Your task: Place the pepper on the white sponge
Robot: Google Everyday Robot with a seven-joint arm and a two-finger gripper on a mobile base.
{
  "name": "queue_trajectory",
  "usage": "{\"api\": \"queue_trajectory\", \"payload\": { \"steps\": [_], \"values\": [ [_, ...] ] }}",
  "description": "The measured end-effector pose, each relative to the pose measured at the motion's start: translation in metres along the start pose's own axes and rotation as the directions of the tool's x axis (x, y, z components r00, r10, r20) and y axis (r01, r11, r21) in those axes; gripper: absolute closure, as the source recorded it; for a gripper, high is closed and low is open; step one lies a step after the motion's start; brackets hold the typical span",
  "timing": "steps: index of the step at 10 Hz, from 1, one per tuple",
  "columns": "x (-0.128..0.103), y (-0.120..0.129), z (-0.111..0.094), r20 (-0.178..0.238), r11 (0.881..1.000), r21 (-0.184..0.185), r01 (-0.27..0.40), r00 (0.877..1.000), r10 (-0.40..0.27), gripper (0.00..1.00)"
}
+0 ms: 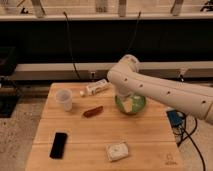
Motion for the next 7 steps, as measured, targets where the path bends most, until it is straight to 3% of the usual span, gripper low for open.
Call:
{"api": "queue_trajectory", "payload": {
  "steps": [3, 7],
  "values": [
    [-0.026, -0.020, 0.007, -0.002, 0.997, 0.012, 0.077, 0.997, -0.077, 0.20],
    [-0.039, -0.030, 0.024, 0.002, 0.990, 0.017, 0.140, 0.990, -0.140, 0.20]
  ]
}}
